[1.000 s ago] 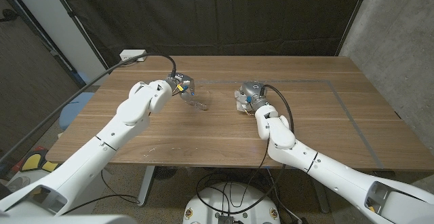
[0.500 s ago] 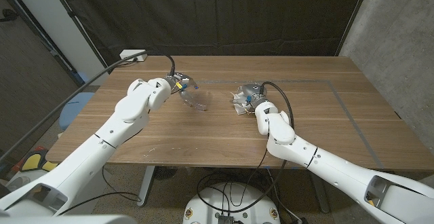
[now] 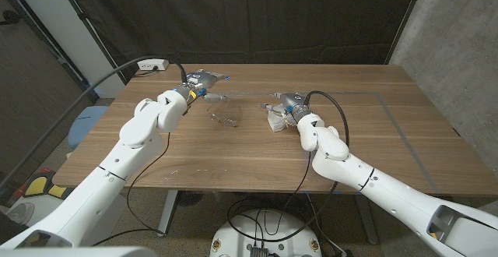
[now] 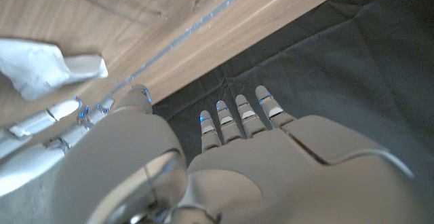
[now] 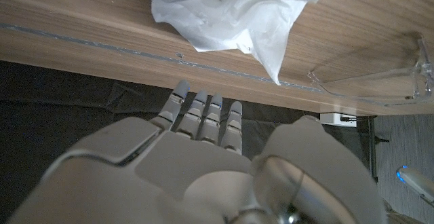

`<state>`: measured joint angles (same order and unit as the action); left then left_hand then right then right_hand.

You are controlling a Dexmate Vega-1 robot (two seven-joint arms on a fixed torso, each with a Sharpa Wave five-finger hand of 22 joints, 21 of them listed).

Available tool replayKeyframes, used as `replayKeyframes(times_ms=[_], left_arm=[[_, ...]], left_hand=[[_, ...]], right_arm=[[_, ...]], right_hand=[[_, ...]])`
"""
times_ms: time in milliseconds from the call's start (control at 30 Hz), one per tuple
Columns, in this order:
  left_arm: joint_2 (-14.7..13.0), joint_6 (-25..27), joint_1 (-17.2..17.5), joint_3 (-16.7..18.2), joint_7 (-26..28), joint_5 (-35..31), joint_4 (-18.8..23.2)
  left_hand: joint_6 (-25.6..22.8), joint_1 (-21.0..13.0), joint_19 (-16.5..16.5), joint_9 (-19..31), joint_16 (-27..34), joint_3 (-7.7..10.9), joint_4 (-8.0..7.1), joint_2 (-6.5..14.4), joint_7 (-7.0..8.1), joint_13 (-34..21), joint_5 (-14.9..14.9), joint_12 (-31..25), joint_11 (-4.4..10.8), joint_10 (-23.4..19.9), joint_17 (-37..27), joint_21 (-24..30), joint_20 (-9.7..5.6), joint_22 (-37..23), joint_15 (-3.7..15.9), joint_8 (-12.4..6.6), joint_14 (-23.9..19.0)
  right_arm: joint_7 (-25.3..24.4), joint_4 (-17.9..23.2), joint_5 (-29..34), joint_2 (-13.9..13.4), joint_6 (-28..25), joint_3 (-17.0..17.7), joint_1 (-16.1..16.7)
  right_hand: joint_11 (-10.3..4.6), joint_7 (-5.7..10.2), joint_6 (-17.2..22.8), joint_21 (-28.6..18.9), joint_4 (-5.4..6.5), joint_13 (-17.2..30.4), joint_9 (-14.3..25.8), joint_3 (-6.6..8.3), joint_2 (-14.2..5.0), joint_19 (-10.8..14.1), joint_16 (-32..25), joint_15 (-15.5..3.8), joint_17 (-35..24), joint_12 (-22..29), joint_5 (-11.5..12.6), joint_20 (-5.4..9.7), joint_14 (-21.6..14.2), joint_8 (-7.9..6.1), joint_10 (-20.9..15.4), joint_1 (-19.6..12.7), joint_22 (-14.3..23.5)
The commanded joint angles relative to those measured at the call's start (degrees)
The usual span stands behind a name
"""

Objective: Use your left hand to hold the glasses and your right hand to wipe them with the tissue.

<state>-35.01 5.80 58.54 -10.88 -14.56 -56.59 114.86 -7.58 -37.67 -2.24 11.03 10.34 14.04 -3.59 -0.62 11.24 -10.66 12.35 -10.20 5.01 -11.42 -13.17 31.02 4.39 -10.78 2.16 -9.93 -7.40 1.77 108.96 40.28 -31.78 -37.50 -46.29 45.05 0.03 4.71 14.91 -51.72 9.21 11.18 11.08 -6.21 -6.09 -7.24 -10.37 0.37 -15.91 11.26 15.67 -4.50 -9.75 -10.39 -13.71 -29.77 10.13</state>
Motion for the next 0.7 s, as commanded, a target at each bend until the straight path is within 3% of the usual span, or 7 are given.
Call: replayKeyframes(times_ms=[33,133,233,333,433,567,700], left_arm=[[1.3,-6.5,4.0,6.8,11.1,12.2,-1.7],[1.7,-9.0,4.5,8.1,12.8,16.4,-3.1],[2.2,-12.2,4.8,9.2,15.0,20.6,-4.7],[1.4,-14.0,5.2,9.5,17.2,20.7,-5.1],[1.4,-14.2,5.6,9.8,17.6,22.2,-5.1],[1.7,-12.6,6.4,9.9,17.5,22.9,-5.0],[2.5,-11.0,7.6,10.7,17.0,25.0,-5.1]], left_hand=[[4.0,2.3,-1.7,0.0,0.1,-1.06,-1.22,-0.2,0.33,-0.1,0.2,0.0,-0.54,3.0,0.5,-1.1,0.66,0.0,-0.03,0.20,2.3],[6.1,3.4,-2.5,-0.1,0.1,-1.81,-1.71,-0.5,0.24,-0.1,0.3,0.0,-0.88,4.9,0.8,-1.8,0.97,0.0,-0.77,0.14,3.7],[6.6,3.8,-3.0,-0.1,0.0,-2.05,-1.90,-0.6,0.19,0.0,0.3,0.0,-0.98,5.6,0.9,-2.1,1.17,0.0,-0.96,0.05,4.4],[7.0,4.2,-3.9,-0.2,0.0,-2.35,-2.10,-0.6,0.24,0.0,0.3,0.0,-1.12,6.2,1.0,-2.6,1.56,0.0,-1.44,-0.09,5.1],[7.1,4.5,-4.6,-0.2,-0.1,-2.53,-2.19,-0.7,0.12,0.0,0.4,-0.1,-1.21,6.5,1.1,-2.9,1.73,0.0,-1.45,-0.24,5.7],[7.2,4.6,-4.8,-0.2,0.0,-2.64,-2.26,-0.7,-0.18,0.0,0.4,-0.1,-1.43,7.0,1.2,-3.1,1.60,0.0,-1.44,-0.36,6.1],[7.0,4.9,-5.1,-0.2,0.1,-2.72,-2.41,-0.5,-1.15,0.0,0.4,-0.2,-1.82,7.2,1.3,-3.3,1.59,-0.1,-1.62,-0.59,6.4]], right_arm=[[-6.8,2.4,-12.3,-1.7,6.9,5.9,3.1],[-8.9,2.4,-15.8,-2.2,9.8,7.9,4.0],[-11.8,1.7,-18.7,-2.5,13.3,9.6,4.9],[-14.5,1.1,-20.6,-2.5,15.4,10.8,5.5],[-16.1,0.1,-23.7,-2.0,16.9,12.3,6.0],[-17.8,-2.4,-26.7,-1.1,19.3,12.9,5.5],[-20.2,-6.1,-28.7,-0.2,24.9,12.9,4.6]], right_hand=[[0.23,-0.37,-1.6,1.2,-0.12,0.0,0.0,-0.63,0.19,-1.7,0.0,0.77,0.5,-0.1,-0.7,-0.38,2.6,-0.13,2.1,1.5,0.0],[0.74,-0.02,-3.3,2.6,-0.80,-0.1,-0.1,-1.24,0.73,-2.6,0.3,1.51,1.5,-0.4,-1.2,0.09,5.6,-0.03,4.5,2.2,-0.1],[1.01,-0.05,-3.9,3.6,-1.21,-0.2,-0.1,-1.54,1.15,-3.6,0.3,0.90,2.1,-0.2,-1.4,-0.75,7.0,-0.11,5.1,2.3,-0.2],[0.68,0.13,-3.6,5.0,-1.77,-0.3,-0.1,-1.57,1.27,-5.6,0.3,0.44,2.9,0.2,-1.5,-1.47,8.0,-0.44,4.8,2.0,-0.2],[0.38,0.07,-3.2,6.5,-2.01,-0.3,-0.1,-1.67,1.26,-7.9,0.1,1.03,3.5,0.7,-1.5,-2.73,8.6,-0.69,3.8,2.1,-0.2],[0.55,-0.18,-2.6,7.1,-2.09,-0.4,-0.1,-1.68,1.10,-8.3,-0.1,1.83,3.8,1.0,-1.6,-3.30,8.6,-0.92,3.2,2.2,-0.3],[0.95,-0.48,-2.3,7.1,-2.22,-0.4,-0.1,-1.54,0.75,-7.2,-0.4,2.26,4.1,1.0,-1.6,-3.11,8.1,-0.99,3.1,2.0,-0.2]])
